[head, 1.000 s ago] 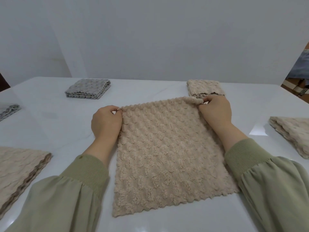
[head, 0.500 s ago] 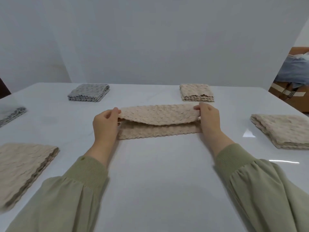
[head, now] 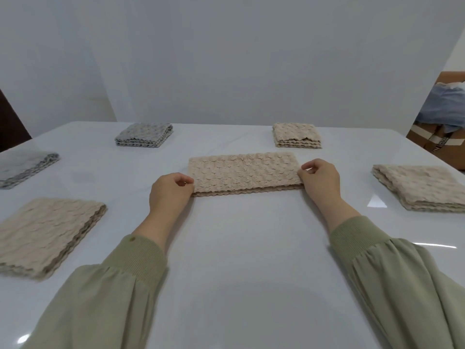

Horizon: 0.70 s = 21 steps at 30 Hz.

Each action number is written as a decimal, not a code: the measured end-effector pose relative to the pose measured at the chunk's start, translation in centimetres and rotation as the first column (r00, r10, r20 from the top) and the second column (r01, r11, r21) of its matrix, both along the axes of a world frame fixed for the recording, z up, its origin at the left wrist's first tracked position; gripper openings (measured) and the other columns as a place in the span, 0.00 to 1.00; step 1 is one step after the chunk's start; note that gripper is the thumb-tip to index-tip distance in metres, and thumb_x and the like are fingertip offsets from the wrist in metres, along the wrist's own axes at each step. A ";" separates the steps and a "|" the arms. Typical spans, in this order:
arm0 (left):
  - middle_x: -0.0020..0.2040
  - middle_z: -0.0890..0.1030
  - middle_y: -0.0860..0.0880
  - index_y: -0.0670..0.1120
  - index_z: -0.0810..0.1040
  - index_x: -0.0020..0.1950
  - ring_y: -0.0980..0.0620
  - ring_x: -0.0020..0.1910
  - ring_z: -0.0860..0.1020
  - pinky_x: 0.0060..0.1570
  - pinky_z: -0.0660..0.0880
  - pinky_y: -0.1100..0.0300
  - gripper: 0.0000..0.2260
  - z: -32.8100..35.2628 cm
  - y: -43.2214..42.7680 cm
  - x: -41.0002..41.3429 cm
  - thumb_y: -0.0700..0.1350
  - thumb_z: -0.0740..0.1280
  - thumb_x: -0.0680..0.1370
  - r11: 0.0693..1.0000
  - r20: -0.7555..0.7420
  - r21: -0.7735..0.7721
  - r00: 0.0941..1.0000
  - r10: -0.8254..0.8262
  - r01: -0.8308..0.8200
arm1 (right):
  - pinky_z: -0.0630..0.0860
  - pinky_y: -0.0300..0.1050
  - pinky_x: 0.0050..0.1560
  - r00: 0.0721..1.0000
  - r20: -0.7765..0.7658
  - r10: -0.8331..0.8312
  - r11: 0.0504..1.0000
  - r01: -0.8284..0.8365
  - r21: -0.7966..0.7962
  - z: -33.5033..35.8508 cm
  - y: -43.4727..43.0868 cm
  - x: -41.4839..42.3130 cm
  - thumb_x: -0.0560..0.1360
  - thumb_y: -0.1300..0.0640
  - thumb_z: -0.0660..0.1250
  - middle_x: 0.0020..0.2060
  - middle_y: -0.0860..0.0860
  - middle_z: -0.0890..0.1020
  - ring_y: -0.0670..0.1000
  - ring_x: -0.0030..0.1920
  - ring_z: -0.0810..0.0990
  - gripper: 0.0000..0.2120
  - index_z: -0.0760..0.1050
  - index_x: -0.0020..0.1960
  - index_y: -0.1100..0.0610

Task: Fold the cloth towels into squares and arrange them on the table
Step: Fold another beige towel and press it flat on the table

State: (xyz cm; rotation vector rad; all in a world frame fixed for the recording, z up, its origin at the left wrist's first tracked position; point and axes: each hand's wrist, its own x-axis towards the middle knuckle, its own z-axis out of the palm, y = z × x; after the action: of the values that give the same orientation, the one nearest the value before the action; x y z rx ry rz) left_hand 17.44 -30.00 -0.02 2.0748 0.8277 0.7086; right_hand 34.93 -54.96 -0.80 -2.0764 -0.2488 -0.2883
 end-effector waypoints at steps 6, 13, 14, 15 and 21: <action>0.46 0.79 0.48 0.48 0.83 0.48 0.45 0.53 0.74 0.50 0.70 0.56 0.07 -0.3 0.3 0.5 0.42 0.67 0.74 0.925 -0.181 0.375 0.983 0.005 0.064 | 0.69 0.48 0.50 0.996 0.078 -0.043 0.927 0.069 -0.370 -0.1 -0.2 0.3 0.74 0.57 0.66 0.44 0.53 0.78 0.56 0.52 0.75 0.05 0.77 0.49 0.56; 0.50 0.79 0.48 0.47 0.81 0.56 0.46 0.54 0.72 0.51 0.70 0.54 0.11 -0.9 -1.0 1.5 0.47 0.65 0.76 0.631 -0.313 0.617 0.882 -0.352 0.471 | 0.70 0.50 0.51 0.836 0.298 0.460 0.762 -0.200 -0.616 -0.3 2.6 -2.4 0.69 0.51 0.71 0.42 0.54 0.80 0.57 0.48 0.74 0.09 0.81 0.44 0.57; 0.50 0.79 0.48 0.46 0.81 0.56 0.46 0.54 0.73 0.50 0.71 0.53 0.10 -1.0 -1.2 1.7 0.44 0.65 0.77 0.627 -0.301 0.630 0.889 -0.345 0.457 | 0.70 0.50 0.50 0.828 0.288 0.481 0.732 -0.199 -0.652 -0.4 2.9 -2.6 0.70 0.53 0.71 0.42 0.54 0.80 0.57 0.48 0.74 0.08 0.81 0.45 0.57; 0.50 0.79 0.47 0.45 0.81 0.55 0.45 0.53 0.73 0.49 0.71 0.52 0.09 -1.1 -1.3 1.9 0.42 0.64 0.77 0.626 -0.285 0.644 0.898 -0.335 0.439 | 0.69 0.50 0.49 0.813 0.313 0.491 0.720 -0.177 -0.671 -0.5 3.0 -2.6 0.71 0.55 0.71 0.41 0.55 0.81 0.58 0.47 0.75 0.06 0.81 0.44 0.58; 0.42 0.81 0.47 0.43 0.83 0.45 0.46 0.45 0.78 0.43 0.68 0.60 0.08 -0.5 -2.0 0.7 0.36 0.66 0.72 0.615 -0.254 0.646 0.887 -0.386 0.453 | 0.63 0.48 0.52 0.768 0.352 0.535 0.636 -0.092 -0.766 0.0 2.2 -3.8 0.73 0.62 0.63 0.42 0.53 0.80 0.57 0.48 0.74 0.04 0.77 0.45 0.59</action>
State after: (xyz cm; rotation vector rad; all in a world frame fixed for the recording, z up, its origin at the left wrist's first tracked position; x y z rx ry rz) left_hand 18.11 -31.99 -0.54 2.8589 0.0450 0.7213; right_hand 31.18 -52.76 -0.80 -2.5971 -1.2884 -0.6514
